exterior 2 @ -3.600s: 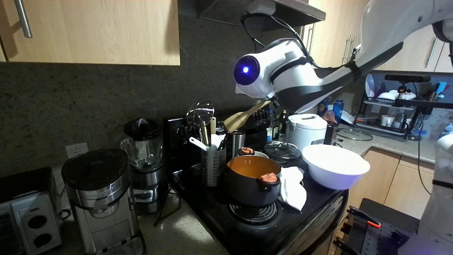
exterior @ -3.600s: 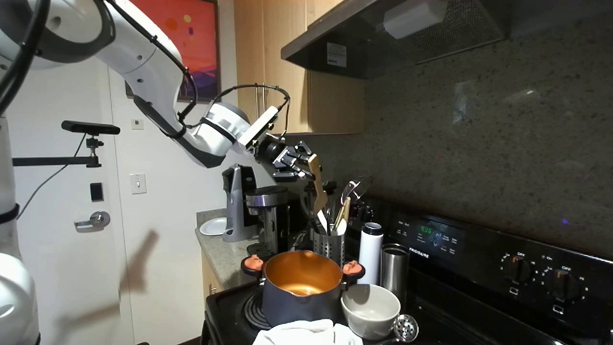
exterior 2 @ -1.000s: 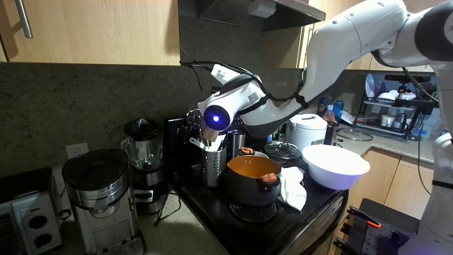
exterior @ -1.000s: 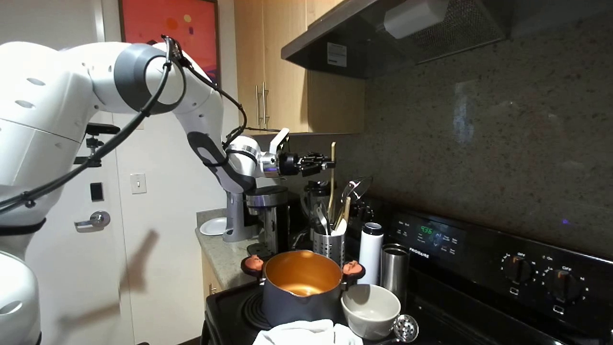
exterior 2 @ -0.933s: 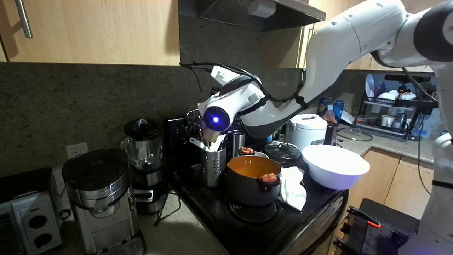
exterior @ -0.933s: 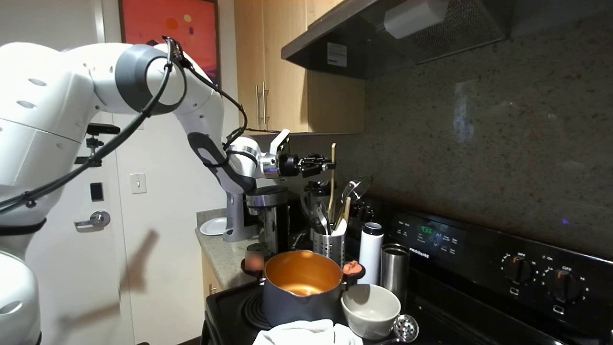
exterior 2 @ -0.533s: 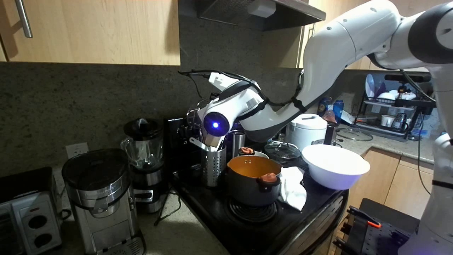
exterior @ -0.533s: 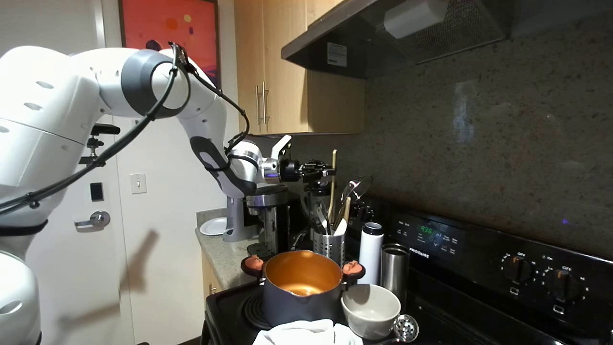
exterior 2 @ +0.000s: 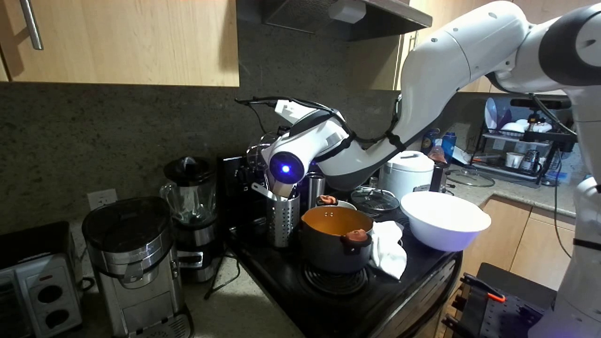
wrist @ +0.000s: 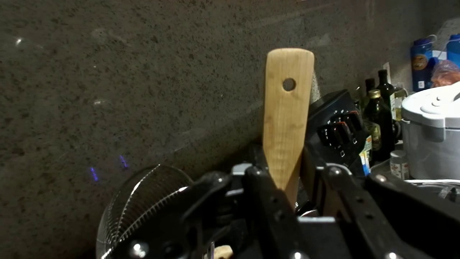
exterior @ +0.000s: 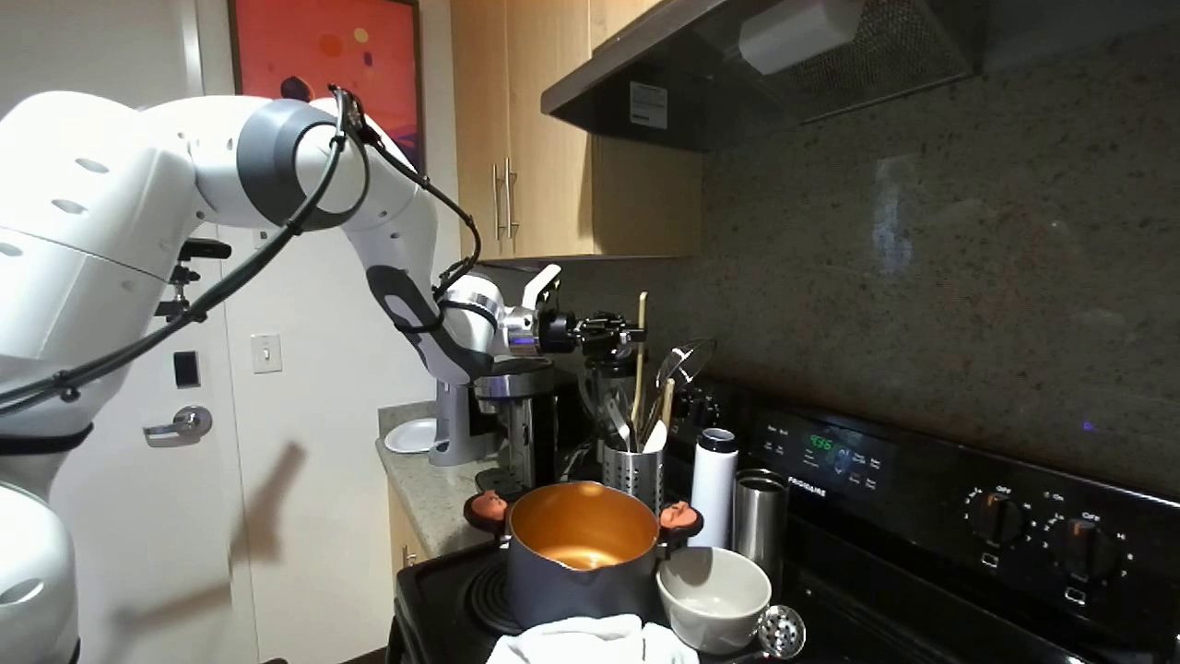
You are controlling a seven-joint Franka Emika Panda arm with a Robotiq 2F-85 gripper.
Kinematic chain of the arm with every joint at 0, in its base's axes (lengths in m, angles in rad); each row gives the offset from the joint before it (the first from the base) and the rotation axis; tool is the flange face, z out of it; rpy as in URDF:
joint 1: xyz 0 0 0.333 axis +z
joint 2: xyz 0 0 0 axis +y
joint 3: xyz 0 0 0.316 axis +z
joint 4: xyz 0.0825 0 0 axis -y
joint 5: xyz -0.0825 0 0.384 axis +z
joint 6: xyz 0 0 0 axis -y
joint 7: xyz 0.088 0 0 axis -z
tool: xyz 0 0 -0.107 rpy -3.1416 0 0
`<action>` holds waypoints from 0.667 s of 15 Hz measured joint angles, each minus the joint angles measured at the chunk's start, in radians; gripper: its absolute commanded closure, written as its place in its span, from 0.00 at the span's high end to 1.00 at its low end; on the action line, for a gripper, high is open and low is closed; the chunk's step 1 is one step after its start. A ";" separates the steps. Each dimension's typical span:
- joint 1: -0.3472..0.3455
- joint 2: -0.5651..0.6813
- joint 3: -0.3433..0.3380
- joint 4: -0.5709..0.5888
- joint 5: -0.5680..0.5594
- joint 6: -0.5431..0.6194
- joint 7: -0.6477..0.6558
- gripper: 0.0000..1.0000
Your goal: Put the wooden spoon on the stove in the metal rack
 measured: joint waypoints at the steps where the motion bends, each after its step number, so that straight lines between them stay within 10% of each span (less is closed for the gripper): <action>1: 0.001 0.000 0.000 0.000 0.000 0.001 -0.011 0.10; 10: 0.002 0.003 -0.007 0.029 -0.053 0.078 -0.150 0.11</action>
